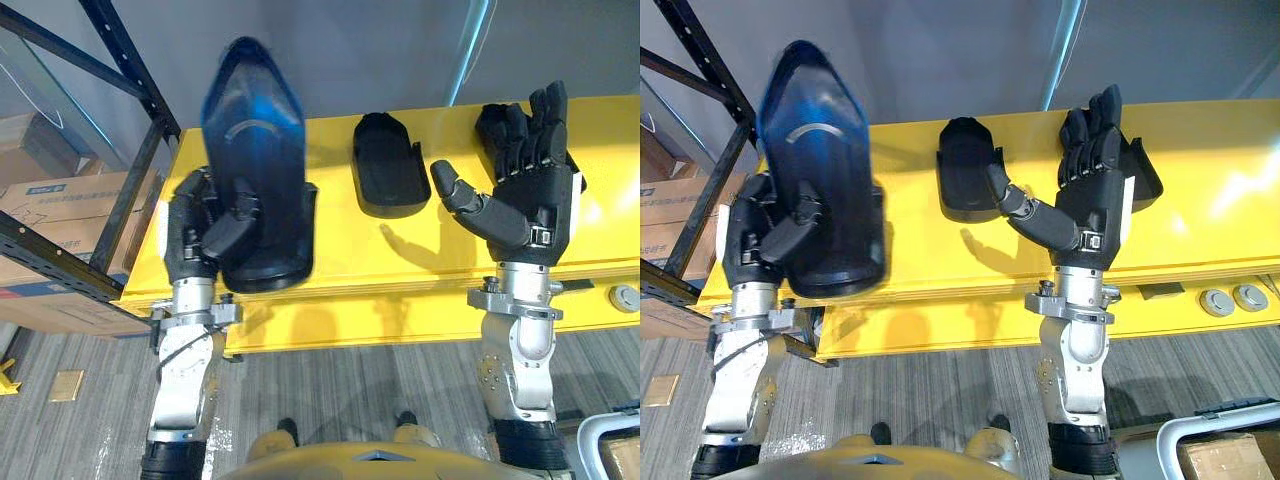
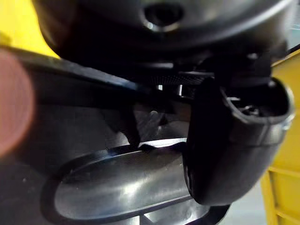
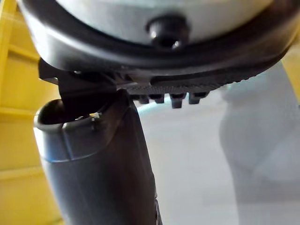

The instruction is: Walk over and take three plastic housings, then place them on the shelf

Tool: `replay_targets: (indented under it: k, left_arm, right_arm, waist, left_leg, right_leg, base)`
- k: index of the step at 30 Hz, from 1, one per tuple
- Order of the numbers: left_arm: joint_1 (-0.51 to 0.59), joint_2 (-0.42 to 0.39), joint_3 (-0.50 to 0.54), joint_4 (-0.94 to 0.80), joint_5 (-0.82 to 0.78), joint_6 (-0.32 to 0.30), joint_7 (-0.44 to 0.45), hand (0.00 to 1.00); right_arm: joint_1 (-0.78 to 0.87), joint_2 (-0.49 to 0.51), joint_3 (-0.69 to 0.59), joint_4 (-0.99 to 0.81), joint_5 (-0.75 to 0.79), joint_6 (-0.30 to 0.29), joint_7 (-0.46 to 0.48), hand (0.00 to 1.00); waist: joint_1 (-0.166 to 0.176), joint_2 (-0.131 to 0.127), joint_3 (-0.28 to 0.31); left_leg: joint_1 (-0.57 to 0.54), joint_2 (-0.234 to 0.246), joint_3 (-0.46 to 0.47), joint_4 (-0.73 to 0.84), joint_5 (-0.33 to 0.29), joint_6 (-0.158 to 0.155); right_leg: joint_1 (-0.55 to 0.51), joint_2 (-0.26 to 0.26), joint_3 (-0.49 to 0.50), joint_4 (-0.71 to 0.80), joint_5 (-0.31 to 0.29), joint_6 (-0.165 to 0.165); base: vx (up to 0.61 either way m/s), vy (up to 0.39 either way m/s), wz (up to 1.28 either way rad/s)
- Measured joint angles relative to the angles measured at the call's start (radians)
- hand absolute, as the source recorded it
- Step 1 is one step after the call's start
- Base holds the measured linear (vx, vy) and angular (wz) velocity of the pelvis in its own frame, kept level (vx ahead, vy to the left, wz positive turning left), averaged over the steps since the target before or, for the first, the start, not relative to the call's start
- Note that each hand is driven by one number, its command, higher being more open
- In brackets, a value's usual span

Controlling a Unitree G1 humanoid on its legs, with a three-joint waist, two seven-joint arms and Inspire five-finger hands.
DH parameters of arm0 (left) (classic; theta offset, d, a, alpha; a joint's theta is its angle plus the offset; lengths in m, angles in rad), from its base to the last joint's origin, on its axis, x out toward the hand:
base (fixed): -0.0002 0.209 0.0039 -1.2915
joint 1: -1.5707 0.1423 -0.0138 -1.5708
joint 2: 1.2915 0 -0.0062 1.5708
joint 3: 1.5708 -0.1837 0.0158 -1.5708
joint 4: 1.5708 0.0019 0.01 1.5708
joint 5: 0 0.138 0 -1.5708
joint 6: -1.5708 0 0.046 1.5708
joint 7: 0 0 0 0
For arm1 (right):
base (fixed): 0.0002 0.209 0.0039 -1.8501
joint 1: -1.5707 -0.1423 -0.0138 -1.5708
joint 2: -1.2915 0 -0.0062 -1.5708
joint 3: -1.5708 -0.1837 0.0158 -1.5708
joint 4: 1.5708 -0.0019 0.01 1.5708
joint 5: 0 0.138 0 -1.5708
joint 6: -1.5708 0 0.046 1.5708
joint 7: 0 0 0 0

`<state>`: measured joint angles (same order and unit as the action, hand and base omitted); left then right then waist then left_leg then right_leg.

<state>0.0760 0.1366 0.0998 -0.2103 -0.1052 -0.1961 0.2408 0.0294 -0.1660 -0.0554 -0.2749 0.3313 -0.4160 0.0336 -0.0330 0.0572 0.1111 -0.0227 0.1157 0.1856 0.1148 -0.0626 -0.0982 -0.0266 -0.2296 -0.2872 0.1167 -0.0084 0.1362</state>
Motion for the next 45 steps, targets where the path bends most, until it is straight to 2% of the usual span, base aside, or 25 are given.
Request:
replay_targets:
  k: [3, 6, 7, 10, 13, 19, 21, 25, 26, 29, 33, 34, 37, 40, 45]
  left_arm:
    - [-0.060, 0.019, 0.049, 0.110, -0.007, 0.002, 0.058, 0.00]
    - [-0.118, 0.038, 0.065, 0.187, -0.048, 0.002, 0.062, 0.00]
    - [-0.178, 0.057, 0.069, 0.262, -0.075, 0.001, 0.062, 0.00]
    - [-0.281, 0.095, 0.068, 0.396, -0.117, 0.002, 0.047, 0.00]
    - [-0.353, 0.136, 0.068, 0.500, -0.235, 0.019, 0.006, 0.00]
    - [-0.425, 0.183, 0.068, 0.613, -0.369, 0.060, -0.058, 0.00]
    - [-0.481, 0.192, 0.067, 0.680, -0.401, 0.092, -0.061, 0.00]
    - [-0.543, 0.211, 0.066, 0.696, -0.402, 0.116, -0.048, 0.00]
    - [-0.574, 0.220, 0.065, 0.696, -0.394, 0.116, -0.030, 1.00]
    - [-0.646, 0.250, 0.066, 0.694, -0.394, 0.148, 0.004, 1.00]
    - [-0.675, 0.280, 0.066, 0.687, -0.391, 0.174, 0.016, 1.00]
    - [-0.681, 0.285, 0.065, 0.684, -0.360, 0.182, 0.020, 1.00]
    - [-0.721, 0.311, 0.064, 0.685, -0.303, 0.210, 0.031, 1.00]
    - [-0.749, 0.316, 0.065, 0.692, -0.255, 0.231, 0.057, 1.00]
    - [-0.782, 0.332, 0.051, 0.693, -0.119, 0.304, 0.064, 1.00]
  right_arm:
    - [-0.007, -0.017, 0.037, 0.000, -0.002, 0.016, 0.031, 1.00]
    - [-0.041, -0.051, 0.065, 0.007, -0.002, 0.025, 0.048, 1.00]
    - [-0.097, -0.071, 0.088, 0.023, -0.001, 0.035, 0.050, 1.00]
    - [-0.176, -0.080, 0.122, 0.045, -0.001, 0.050, 0.069, 1.00]
    - [-0.205, -0.099, 0.176, 0.045, 0.000, 0.081, 0.087, 1.00]
    - [-0.218, -0.117, 0.220, 0.045, 0.015, 0.121, 0.097, 1.00]
    - [-0.245, -0.116, 0.239, 0.045, 0.039, 0.136, 0.095, 1.00]
    - [-0.287, -0.114, 0.282, 0.040, 0.040, 0.154, 0.086, 1.00]
    - [-0.299, -0.113, 0.296, 0.018, 0.040, 0.164, 0.081, 1.00]
    - [-0.320, -0.108, 0.337, -0.026, 0.040, 0.181, 0.065, 1.00]
    - [-0.320, -0.108, 0.366, -0.087, 0.040, 0.193, 0.062, 1.00]
    - [-0.320, -0.109, 0.377, -0.117, 0.040, 0.193, 0.050, 1.00]
    - [-0.320, -0.108, 0.385, -0.155, 0.040, 0.192, 0.036, 1.00]
    - [-0.318, -0.108, 0.392, -0.164, 0.046, 0.192, 0.023, 1.00]
    - [-0.284, -0.101, 0.427, -0.164, 0.077, 0.193, 0.013, 1.00]
  waist:
    - [0.000, 0.009, 0.005]
    - [0.001, 0.017, 0.015]
    - [0.001, 0.024, 0.031]
    - [-0.014, 0.029, 0.048]
    - [-0.029, 0.029, 0.073]
    - [-0.052, 0.034, 0.111]
    - [-0.057, 0.035, 0.136]
    - [-0.058, 0.030, 0.162]
    - [-0.056, 0.029, 0.180]
    - [-0.053, 0.022, 0.216]
    - [-0.051, 0.014, 0.244]
    - [-0.051, 0.013, 0.251]
    - [-0.050, 0.001, 0.262]
    - [-0.053, -0.001, 0.265]
    - [-0.053, -0.001, 0.264]
  left_leg:
    - [0.001, -0.008, -0.004, -0.018, 0.018, 0.003]
    - [-0.007, -0.018, -0.006, -0.039, 0.040, 0.008]
    - [-0.007, -0.023, -0.003, -0.048, 0.052, 0.011]
    - [-0.027, -0.027, -0.001, -0.050, 0.066, 0.013]
    - [-0.036, -0.028, 0.006, -0.048, 0.073, 0.013]
    - [-0.038, -0.030, 0.022, -0.048, 0.079, 0.013]
    - [-0.042, -0.032, 0.034, -0.048, 0.084, 0.014]
    - [-0.066, -0.031, 0.051, -0.041, 0.086, 0.012]
    - [-0.090, -0.028, 0.052, -0.025, 0.085, 0.012]
    - [-0.130, -0.017, 0.053, 0.007, 0.080, 0.009]
    - [-0.154, 0.002, 0.061, 0.056, 0.053, 0.004]
    - [-0.164, 0.008, 0.068, 0.081, 0.034, -0.003]
    - [-0.185, 0.023, 0.096, 0.128, 0.005, 0.004]
    - [-0.202, 0.035, 0.114, 0.156, -0.002, 0.002]
    - [-0.198, 0.042, 0.128, 0.194, -0.016, 0.004]
  right_leg:
    - [-0.012, -0.008, 0.000, 0.015, -0.002, -0.002]
    - [-0.044, -0.020, 0.005, 0.048, -0.010, -0.012]
    - [-0.063, -0.026, 0.018, 0.068, -0.015, -0.018]
    - [-0.098, -0.035, 0.025, 0.100, -0.021, -0.020]
    - [-0.131, -0.039, 0.045, 0.133, -0.024, -0.023]
    - [-0.158, -0.042, 0.063, 0.164, -0.026, -0.020]
    - [-0.177, -0.045, 0.077, 0.181, -0.028, -0.019]
    - [-0.220, -0.048, 0.097, 0.213, -0.036, -0.021]
    - [-0.239, -0.048, 0.099, 0.221, -0.036, -0.021]
    - [-0.274, -0.047, 0.101, 0.249, -0.040, -0.028]
    - [-0.287, -0.045, 0.107, 0.270, -0.046, -0.030]
    - [-0.288, -0.045, 0.110, 0.273, -0.046, -0.030]
    - [-0.301, -0.045, 0.122, 0.283, -0.046, -0.028]
    - [-0.309, -0.045, 0.126, 0.285, -0.043, -0.025]
    - [-0.297, -0.045, 0.129, 0.286, -0.043, -0.023]
  base:
    - [-0.05, 0.010, 0.04]
    - [-0.08, 0.012, 0.03]
    - [-0.11, 0.019, -0.06]
    - [-0.11, 0.009, -0.01]
    - [-0.07, -0.003, -0.08]
    - [-0.03, -0.001, -0.07]
    - [-0.06, 0.002, -0.13]
    - [-0.05, -0.006, -0.06]
    - [-0.05, -0.021, 0.01]
    - [-0.06, -0.026, 0.02]
    - [-0.05, -0.027, -0.04]
    - [-0.03, 0.004, -0.06]
    - [-0.04, 0.015, -0.09]
    - [-0.01, 0.011, -0.03]
    - [0.03, 0.012, -0.02]
